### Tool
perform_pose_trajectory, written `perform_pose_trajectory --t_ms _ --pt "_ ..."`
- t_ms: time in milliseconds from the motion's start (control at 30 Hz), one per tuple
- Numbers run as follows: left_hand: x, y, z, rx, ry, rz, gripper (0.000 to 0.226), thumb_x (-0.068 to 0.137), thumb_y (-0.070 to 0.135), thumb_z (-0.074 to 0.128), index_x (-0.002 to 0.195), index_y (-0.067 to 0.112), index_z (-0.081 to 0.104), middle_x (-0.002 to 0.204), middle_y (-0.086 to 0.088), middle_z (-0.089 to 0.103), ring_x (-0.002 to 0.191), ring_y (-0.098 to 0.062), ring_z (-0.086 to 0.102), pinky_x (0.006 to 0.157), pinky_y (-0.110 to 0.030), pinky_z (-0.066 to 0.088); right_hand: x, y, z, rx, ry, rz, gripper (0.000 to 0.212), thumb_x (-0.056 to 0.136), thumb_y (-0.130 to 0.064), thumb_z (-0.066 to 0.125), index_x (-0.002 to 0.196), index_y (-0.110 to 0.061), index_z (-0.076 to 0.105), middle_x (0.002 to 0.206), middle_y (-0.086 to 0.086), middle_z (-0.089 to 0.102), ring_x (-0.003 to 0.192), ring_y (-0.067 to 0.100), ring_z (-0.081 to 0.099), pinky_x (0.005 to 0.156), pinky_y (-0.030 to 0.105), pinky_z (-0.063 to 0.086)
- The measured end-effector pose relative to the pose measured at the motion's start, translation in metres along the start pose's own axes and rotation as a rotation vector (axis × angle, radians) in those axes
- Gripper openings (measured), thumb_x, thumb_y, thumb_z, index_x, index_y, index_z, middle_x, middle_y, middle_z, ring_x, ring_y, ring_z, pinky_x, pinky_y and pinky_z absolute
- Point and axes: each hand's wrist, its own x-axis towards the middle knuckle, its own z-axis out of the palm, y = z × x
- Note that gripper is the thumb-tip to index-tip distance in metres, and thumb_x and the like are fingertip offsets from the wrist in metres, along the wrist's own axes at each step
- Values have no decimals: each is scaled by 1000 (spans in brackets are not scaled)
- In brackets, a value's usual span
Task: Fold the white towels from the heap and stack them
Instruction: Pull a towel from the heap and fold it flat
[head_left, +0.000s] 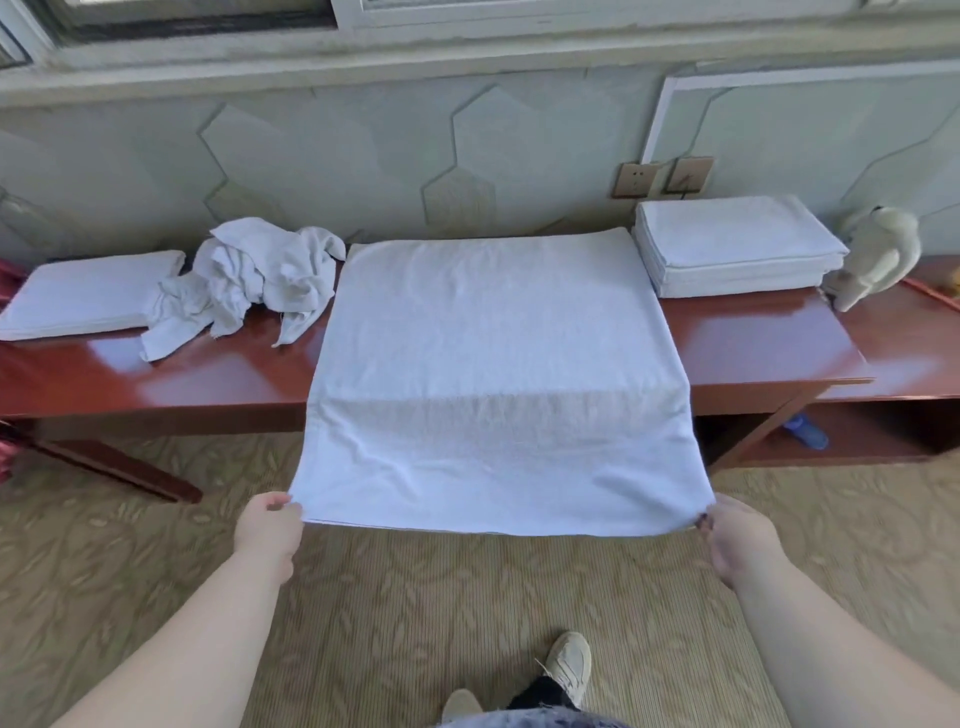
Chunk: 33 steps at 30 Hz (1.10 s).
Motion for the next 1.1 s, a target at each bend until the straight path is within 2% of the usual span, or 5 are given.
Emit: perform_pose_trajectory --t_ms 100,233,600,833,1100 --pt "2 4 -9 -40 3 -2 20 95 14 59 111 22 69 103 -12 70 68 -24 51 60 -29 46 -40 -7 -3 -498 102 -340 25 83 2 51 82 -18 65 73 9 66 61 29 58 53 30 44" --pt "2 16 -24 -47 -5 22 23 94 9 62 108 22 73 100 -7 72 71 -24 57 58 -31 48 -52 -11 -6 -862 250 -622 16 81 -5 45 82 -21 49 80 4 52 65 26 52 52 32 39" --pt "-9 48 -46 -155 44 44 33 91 -2 51 108 19 72 81 -13 69 51 -20 44 51 -26 37 -62 -44 -36 -871 244 -460 50 88 -3 47 135 -18 46 92 12 62 75 31 58 59 36 44" --pt "-26 76 -42 -407 8 40 22 105 9 51 113 13 71 87 -10 64 66 -15 55 63 -27 48 -63 -75 -57 -629 26 -480 14 99 -7 52 103 -21 53 80 10 72 57 18 64 54 31 48" --pt "-20 99 -54 -348 40 8 35 98 4 43 106 19 73 83 -9 59 57 -18 44 50 -28 34 -58 -101 -60 -524 98 -493 34 96 -1 41 91 -16 71 72 14 64 56 26 48 55 30 39"
